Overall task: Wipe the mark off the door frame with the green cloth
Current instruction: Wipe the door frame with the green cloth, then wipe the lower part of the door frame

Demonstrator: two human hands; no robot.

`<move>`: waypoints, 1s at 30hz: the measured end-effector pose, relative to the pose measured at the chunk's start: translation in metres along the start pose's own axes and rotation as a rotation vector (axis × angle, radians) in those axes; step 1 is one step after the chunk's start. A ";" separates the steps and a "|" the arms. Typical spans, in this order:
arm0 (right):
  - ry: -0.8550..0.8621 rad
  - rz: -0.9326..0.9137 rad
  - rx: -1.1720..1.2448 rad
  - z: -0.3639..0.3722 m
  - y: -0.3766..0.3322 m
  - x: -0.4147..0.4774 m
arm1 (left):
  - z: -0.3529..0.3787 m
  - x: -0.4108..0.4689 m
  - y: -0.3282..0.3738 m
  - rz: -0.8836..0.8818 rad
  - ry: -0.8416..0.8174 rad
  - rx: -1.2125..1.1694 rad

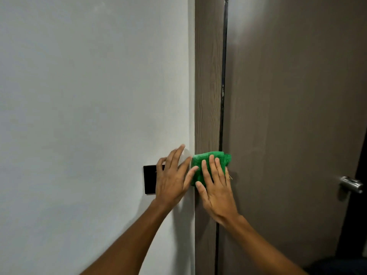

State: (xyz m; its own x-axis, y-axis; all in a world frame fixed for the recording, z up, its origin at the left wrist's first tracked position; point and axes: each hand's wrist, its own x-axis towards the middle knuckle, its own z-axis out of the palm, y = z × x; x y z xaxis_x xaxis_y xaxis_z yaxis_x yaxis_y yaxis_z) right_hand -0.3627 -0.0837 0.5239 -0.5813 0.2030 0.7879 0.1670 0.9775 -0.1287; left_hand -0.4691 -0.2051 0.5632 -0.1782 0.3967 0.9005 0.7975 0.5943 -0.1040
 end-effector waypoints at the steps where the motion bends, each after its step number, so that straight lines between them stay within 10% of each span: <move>1: -0.008 -0.006 0.072 -0.010 0.002 0.000 | 0.000 -0.006 0.006 -0.033 -0.008 -0.026; 7: 0.194 0.344 0.222 -0.051 0.012 0.025 | -0.011 -0.013 0.047 -0.326 -0.005 -0.187; 17: -0.088 0.839 0.982 -0.060 0.090 -0.069 | -0.011 -0.066 0.134 -0.505 -0.134 -0.835; 30: -0.345 1.567 0.680 -0.049 0.234 -0.429 | 0.098 -0.313 0.380 -1.037 -1.220 -0.857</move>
State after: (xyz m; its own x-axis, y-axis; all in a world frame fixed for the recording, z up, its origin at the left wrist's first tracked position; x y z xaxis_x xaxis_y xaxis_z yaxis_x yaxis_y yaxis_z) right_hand -0.0357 0.0550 0.1852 -0.3539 0.8137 -0.4612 0.4067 -0.3101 -0.8593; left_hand -0.1666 -0.0349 0.2006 -0.7019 0.6089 -0.3695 0.0738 0.5781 0.8126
